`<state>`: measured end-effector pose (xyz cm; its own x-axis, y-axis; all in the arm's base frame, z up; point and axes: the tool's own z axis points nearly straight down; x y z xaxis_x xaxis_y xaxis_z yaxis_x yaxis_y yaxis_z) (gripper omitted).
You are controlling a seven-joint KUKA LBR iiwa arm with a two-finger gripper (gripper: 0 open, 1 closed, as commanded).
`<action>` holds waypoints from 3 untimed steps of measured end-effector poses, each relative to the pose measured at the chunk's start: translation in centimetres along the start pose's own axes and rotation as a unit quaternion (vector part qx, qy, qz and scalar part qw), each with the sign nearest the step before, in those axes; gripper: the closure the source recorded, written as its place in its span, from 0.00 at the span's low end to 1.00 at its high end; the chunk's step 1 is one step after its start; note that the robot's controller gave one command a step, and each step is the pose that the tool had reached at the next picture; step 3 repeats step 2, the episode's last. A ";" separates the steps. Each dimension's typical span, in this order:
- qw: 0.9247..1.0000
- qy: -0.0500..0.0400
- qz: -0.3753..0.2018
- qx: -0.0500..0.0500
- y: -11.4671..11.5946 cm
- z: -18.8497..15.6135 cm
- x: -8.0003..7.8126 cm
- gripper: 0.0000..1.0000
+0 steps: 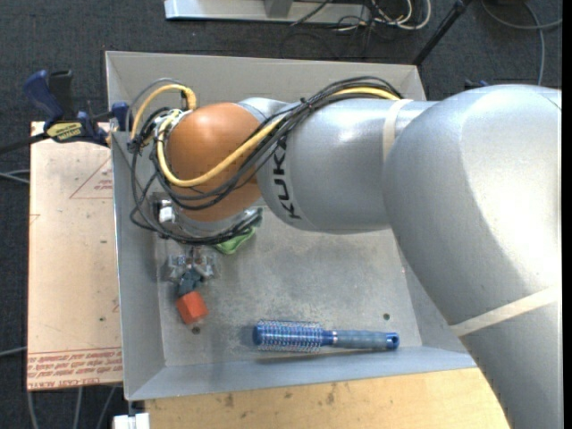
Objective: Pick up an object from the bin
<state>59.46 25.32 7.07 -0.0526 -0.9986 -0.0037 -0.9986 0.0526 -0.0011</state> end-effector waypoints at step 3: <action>1.000 -0.001 0.005 0.001 -0.3 -10.0 -0.3 1.00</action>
Offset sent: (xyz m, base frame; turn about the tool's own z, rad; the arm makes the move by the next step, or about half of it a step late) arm 0.0001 -0.0002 0.0912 0.0000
